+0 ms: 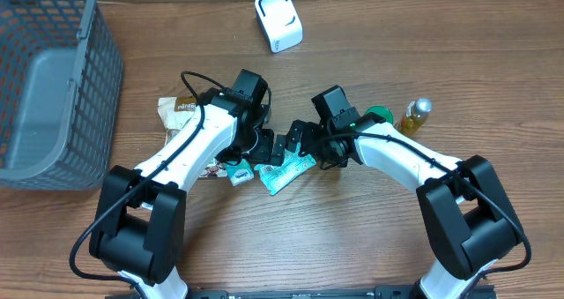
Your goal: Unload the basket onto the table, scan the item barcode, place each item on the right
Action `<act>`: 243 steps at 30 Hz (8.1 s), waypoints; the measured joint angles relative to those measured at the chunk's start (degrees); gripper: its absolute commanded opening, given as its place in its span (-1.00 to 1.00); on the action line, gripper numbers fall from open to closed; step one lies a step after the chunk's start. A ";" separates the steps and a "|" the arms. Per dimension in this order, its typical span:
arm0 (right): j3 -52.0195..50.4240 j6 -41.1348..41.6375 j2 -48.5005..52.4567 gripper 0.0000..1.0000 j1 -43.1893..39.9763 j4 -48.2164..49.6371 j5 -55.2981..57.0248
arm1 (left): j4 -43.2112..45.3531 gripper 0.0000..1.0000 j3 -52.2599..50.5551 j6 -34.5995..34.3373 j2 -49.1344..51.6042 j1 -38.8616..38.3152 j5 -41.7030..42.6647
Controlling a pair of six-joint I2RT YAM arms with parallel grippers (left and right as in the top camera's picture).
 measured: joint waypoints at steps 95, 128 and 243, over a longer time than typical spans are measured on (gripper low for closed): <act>0.26 -2.27 -3.56 -0.93 -0.63 -6.91 5.79 | 6.58 -0.92 -0.11 6.49 0.00 0.11 -16.44; 1.33 -3.02 -2.47 -0.93 1.57 -4.07 -4.74 | 9.11 -0.92 -6.91 -2.19 0.02 -0.55 4.79; -0.63 -2.56 -1.75 -0.92 -0.07 -6.03 0.72 | 4.79 -0.92 -3.17 3.58 7.61 -3.06 15.37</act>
